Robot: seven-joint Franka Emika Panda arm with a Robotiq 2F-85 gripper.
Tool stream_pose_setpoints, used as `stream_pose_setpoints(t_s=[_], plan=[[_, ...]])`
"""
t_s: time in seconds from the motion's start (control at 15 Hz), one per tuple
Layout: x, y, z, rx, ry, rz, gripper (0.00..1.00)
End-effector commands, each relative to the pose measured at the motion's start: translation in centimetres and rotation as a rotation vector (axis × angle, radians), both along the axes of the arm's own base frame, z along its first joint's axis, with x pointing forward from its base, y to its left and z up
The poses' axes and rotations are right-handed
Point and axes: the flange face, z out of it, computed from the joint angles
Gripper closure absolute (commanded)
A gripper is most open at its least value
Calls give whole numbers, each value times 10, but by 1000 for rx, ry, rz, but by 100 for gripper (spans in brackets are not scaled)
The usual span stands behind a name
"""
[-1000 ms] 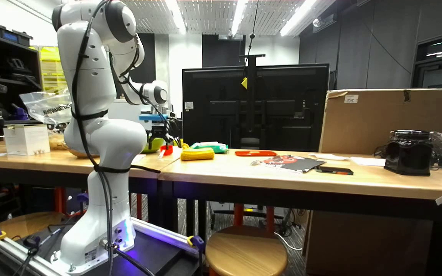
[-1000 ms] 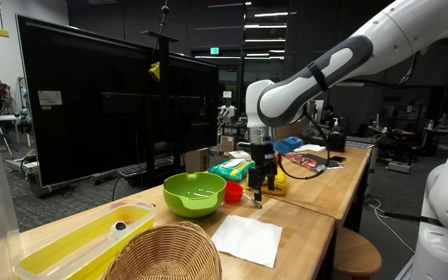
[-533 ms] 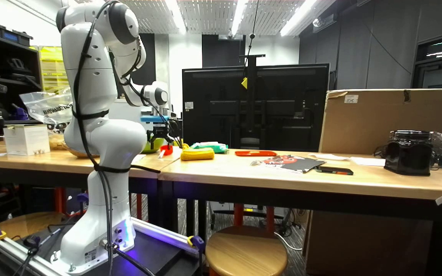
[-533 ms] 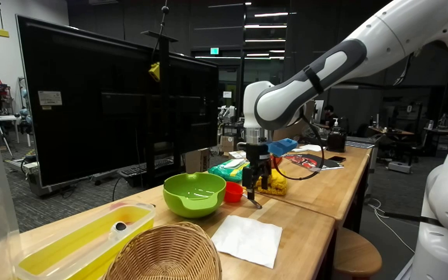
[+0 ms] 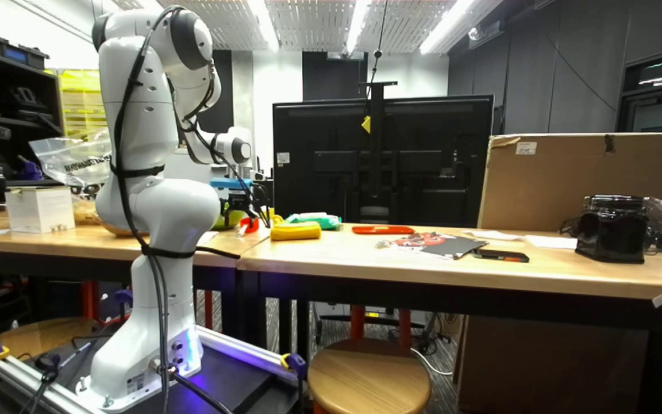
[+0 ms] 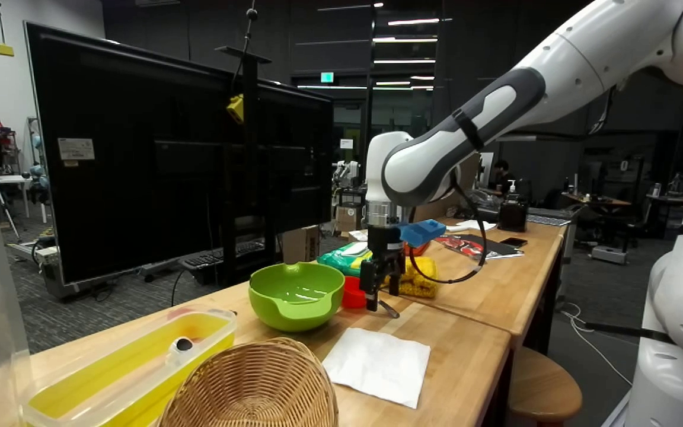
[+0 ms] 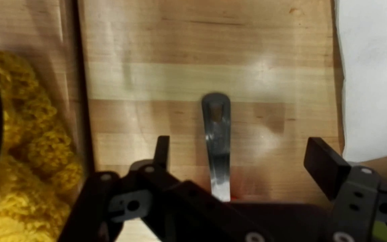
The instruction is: Move the orange pot to the right
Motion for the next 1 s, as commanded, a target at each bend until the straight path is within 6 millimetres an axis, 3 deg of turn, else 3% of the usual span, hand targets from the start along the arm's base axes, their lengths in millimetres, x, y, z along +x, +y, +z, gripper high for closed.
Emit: stream_pose_setpoints(t_s=[0.0, 0.2, 0.27, 0.47, 0.93], plan=[[7, 7, -1, 36, -17, 0, 0], [9, 6, -4, 51, -17, -8, 3], [9, 6, -5, 58, -15, -12, 26], [9, 4, -5, 69, -14, -17, 36], [11, 2, -4, 90, -7, -31, 90]])
